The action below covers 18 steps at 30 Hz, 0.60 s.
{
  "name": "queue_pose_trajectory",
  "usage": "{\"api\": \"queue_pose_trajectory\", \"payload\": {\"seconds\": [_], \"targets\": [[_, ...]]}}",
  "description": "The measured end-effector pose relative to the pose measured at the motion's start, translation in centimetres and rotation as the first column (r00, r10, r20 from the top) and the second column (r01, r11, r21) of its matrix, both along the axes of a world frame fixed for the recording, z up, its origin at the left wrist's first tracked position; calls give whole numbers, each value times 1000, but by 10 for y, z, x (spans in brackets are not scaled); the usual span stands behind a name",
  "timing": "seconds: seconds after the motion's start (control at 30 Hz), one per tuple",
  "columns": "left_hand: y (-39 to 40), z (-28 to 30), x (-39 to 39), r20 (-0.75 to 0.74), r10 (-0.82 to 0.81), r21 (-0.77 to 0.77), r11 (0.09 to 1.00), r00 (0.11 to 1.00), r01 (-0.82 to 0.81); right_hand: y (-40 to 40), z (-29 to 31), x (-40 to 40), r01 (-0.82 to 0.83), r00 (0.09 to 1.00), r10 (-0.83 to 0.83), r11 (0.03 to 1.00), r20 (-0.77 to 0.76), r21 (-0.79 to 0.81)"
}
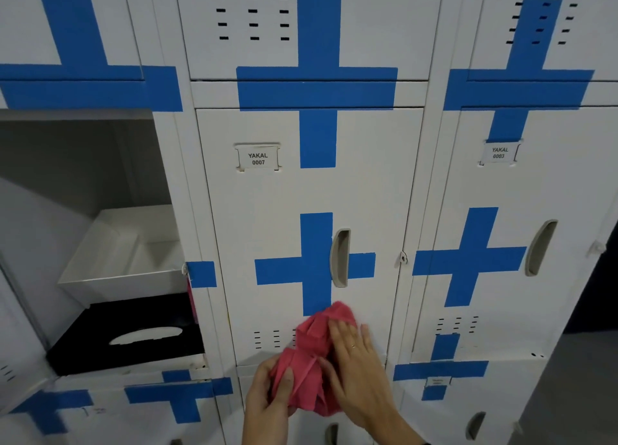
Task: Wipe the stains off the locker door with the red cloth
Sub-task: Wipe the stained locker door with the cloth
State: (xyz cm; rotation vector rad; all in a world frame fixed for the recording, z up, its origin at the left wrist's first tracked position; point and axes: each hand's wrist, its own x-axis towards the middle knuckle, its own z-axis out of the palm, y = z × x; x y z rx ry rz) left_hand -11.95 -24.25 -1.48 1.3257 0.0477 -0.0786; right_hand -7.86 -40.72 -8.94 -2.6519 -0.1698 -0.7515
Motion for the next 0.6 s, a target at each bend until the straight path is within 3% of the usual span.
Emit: {"api": "queue_pose_trajectory", "payload": {"seconds": [0.1,0.23,0.37,0.6], "targets": [[4,5,1,25,6,20,1000,1000,-7,0,42,9,87,974,-120,981,193,173],[1,11,8,60,5,35,999,998,-7,-5,117,29,113,918,-163,982,363,154],[-5,16,15,109,1,33,999,994,-4,8,142,44,95,930,-79,995,358,-29],[-2,12,17,83,47,12,999,995,-48,7,98,41,66,967,1,964,255,-257]]}}
